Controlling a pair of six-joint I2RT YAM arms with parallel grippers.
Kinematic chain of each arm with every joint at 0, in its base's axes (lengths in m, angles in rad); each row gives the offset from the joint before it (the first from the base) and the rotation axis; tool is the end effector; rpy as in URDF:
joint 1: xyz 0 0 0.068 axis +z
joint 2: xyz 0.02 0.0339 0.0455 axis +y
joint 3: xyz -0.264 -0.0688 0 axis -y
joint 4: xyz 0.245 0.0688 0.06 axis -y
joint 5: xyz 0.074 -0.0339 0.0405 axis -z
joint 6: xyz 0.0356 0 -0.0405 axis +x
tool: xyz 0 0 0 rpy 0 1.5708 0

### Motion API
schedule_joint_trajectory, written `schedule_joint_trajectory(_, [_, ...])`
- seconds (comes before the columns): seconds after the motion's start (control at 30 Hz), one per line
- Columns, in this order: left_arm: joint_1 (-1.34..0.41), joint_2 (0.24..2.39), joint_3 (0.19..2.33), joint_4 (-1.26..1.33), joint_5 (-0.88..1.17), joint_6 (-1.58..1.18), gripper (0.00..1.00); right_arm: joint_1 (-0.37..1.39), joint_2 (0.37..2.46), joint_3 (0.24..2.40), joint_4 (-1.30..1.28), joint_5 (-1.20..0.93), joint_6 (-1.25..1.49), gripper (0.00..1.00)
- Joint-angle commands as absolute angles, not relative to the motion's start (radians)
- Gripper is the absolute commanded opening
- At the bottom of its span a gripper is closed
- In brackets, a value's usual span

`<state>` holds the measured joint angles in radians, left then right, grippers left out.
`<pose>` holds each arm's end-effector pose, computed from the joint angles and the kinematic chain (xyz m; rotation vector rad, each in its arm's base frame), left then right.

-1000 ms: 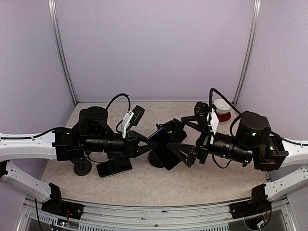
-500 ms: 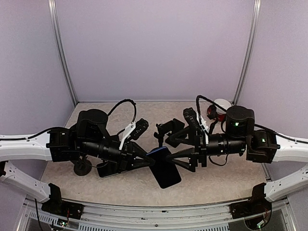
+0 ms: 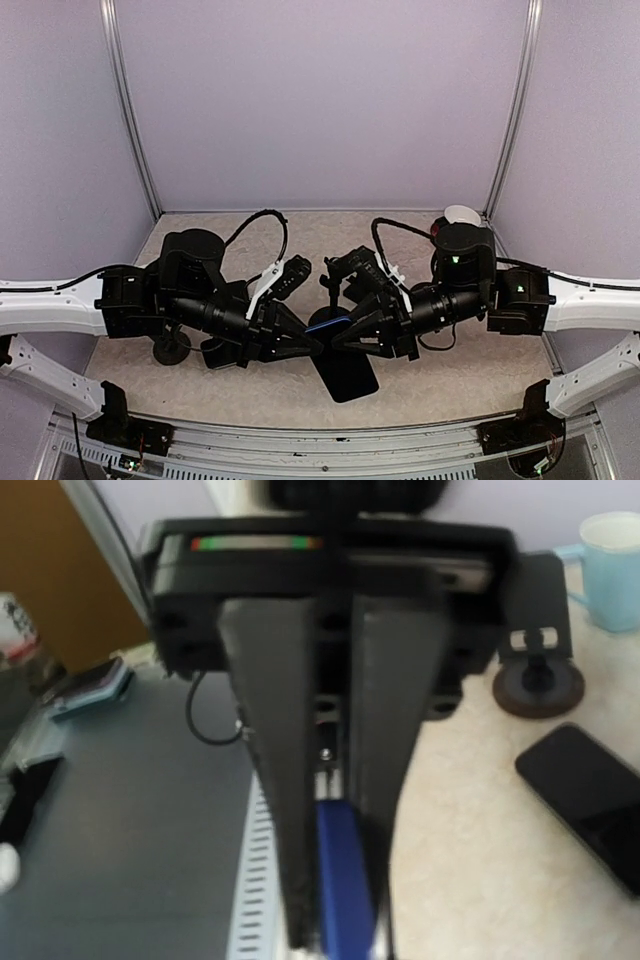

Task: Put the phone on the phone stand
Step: Pass from the left arm to the right

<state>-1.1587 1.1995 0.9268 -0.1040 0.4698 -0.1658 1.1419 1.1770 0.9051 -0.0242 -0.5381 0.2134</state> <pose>0.0952 -0.2581 0.3124 1.3139 1.7009 -1.2871 0.0960 0.2539 0.3188 -1.2880 1.6403 1.3875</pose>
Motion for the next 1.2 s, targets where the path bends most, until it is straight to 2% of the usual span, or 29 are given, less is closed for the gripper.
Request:
schedule_joint_trajectory(0.0, [-1.166,1.198,0.978,-0.068,0.500,-0.144,0.00,1.134,1.180,0.922,-0.012,-0.608,0.218,0.12])
schedule_joint_trajectory(0.07, [-1.165,1.201,0.981,-0.074,0.499,-0.140,0.00,1.131,1.178,0.917,-0.005,-0.609,0.218,0.00])
schedule_joint_trajectory(0.23, [-1.166,1.203,0.984,-0.076,0.489,-0.140,0.00,1.123,1.182,0.917,0.002,-0.618,0.218,0.00])
schedule_joint_trajectory(0.4, [-1.166,1.172,0.963,-0.039,0.444,-0.144,0.51,1.112,1.155,0.915,0.019,-0.567,0.216,0.00])
schedule_joint_trajectory(0.53, [-1.165,1.127,0.926,0.019,0.421,-0.154,0.80,1.097,1.101,0.895,0.068,-0.487,0.231,0.00])
schedule_joint_trajectory(0.6, [-1.165,1.116,0.910,0.043,0.409,-0.159,0.89,1.088,1.063,0.867,0.122,-0.446,0.252,0.00])
schedule_joint_trajectory(0.73, [-1.166,1.121,0.894,0.079,0.402,-0.170,0.98,1.083,0.979,0.773,0.315,-0.371,0.310,0.00])
schedule_joint_trajectory(1.17, [-1.166,1.248,0.868,0.260,0.446,-0.251,0.95,1.083,0.938,0.542,0.847,-0.259,0.510,0.00])
